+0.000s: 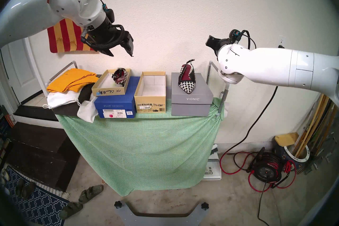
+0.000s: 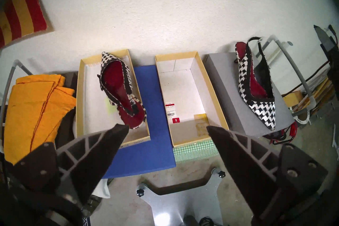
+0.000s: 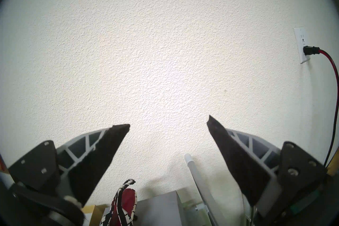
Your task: Take shoe out of the box
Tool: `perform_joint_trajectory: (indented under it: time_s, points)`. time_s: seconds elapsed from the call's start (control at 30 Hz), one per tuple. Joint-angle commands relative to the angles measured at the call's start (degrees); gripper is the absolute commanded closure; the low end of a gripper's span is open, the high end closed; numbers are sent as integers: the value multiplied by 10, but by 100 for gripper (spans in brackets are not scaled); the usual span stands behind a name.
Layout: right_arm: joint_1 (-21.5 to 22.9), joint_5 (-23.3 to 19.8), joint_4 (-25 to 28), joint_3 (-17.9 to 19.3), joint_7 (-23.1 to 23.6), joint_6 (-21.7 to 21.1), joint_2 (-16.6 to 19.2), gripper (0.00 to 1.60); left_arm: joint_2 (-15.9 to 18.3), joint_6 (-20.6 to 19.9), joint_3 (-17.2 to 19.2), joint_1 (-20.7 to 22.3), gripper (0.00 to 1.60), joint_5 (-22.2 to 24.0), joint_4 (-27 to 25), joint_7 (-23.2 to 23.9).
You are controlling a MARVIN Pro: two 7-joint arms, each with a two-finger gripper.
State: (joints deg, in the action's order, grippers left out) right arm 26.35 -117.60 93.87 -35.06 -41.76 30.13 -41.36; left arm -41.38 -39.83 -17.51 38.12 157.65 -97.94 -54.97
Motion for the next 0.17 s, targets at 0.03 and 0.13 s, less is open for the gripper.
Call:
perform_joint_trajectory:
  time_s: [0.03, 0.13]
  points:
    - [1, 0, 0, 2, -1, 1, -1, 0, 57, 69, 2, 15, 0, -8, -76, -22]
    - [1, 0, 0, 2, -2, 1, -1, 0, 73, 97, 2, 17, 0, -19, -107, -28]
